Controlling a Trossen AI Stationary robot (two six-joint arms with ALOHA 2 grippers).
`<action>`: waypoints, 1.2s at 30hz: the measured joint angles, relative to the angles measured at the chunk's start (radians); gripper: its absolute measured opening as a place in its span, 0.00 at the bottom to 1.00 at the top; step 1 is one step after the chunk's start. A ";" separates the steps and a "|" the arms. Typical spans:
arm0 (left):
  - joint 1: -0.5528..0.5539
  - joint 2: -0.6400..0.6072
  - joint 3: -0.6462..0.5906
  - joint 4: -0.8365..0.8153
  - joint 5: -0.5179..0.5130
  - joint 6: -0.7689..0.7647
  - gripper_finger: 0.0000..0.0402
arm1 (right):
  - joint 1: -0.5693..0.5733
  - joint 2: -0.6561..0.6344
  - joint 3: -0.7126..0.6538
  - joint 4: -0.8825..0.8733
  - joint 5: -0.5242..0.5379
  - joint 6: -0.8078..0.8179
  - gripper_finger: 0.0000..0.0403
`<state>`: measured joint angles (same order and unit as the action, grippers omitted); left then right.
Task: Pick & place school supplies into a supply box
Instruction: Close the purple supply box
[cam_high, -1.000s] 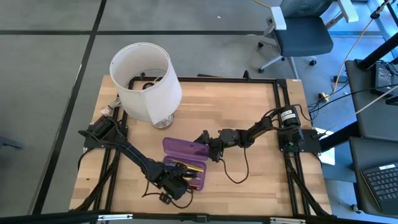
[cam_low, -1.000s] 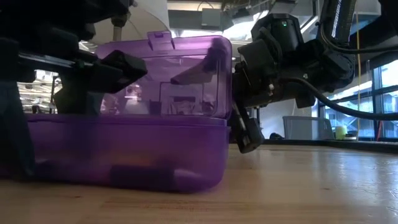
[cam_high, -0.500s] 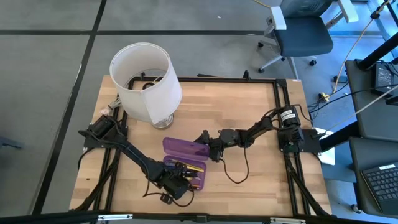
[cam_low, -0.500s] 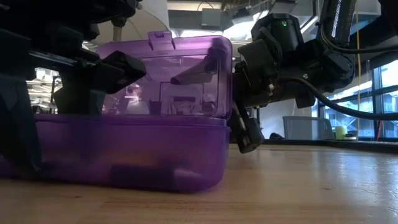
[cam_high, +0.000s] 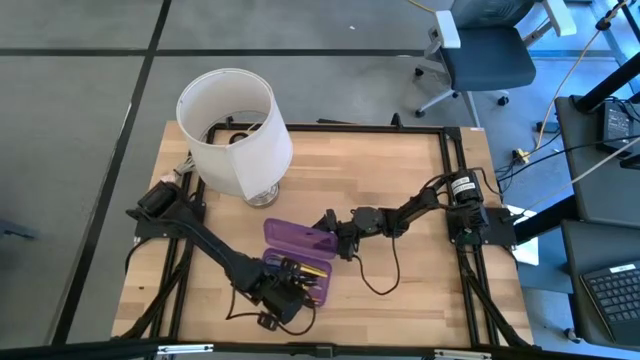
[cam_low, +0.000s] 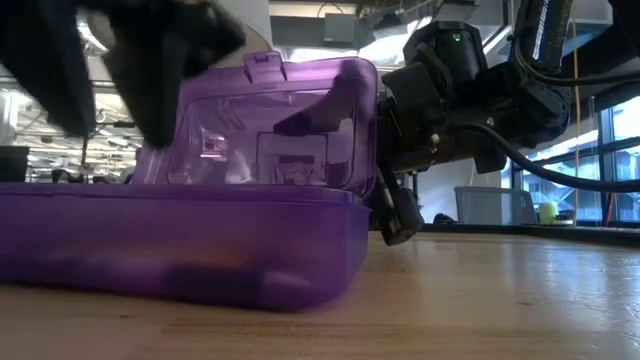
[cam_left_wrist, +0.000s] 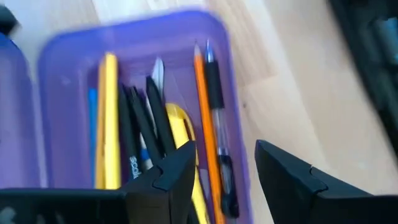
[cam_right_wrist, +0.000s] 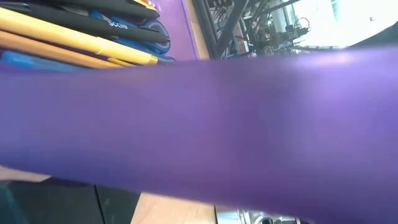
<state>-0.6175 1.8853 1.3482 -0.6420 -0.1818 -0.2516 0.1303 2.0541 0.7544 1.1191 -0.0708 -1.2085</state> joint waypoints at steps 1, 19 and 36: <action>-0.005 -0.008 0.013 -0.011 -0.002 0.000 0.40 | 0.000 0.000 0.001 0.000 0.000 0.000 0.89; -0.259 -0.311 0.031 -0.045 -0.534 -0.237 0.40 | 0.053 -0.001 0.028 0.184 0.026 -0.052 0.89; -0.304 -0.303 0.027 -0.153 -0.605 -0.571 0.40 | 0.300 -0.003 0.197 0.029 0.231 0.180 0.89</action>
<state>-0.9214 1.5818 1.3757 -0.7954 -0.7864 -0.8224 0.4304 2.0515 0.9511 1.1481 0.1601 -1.0281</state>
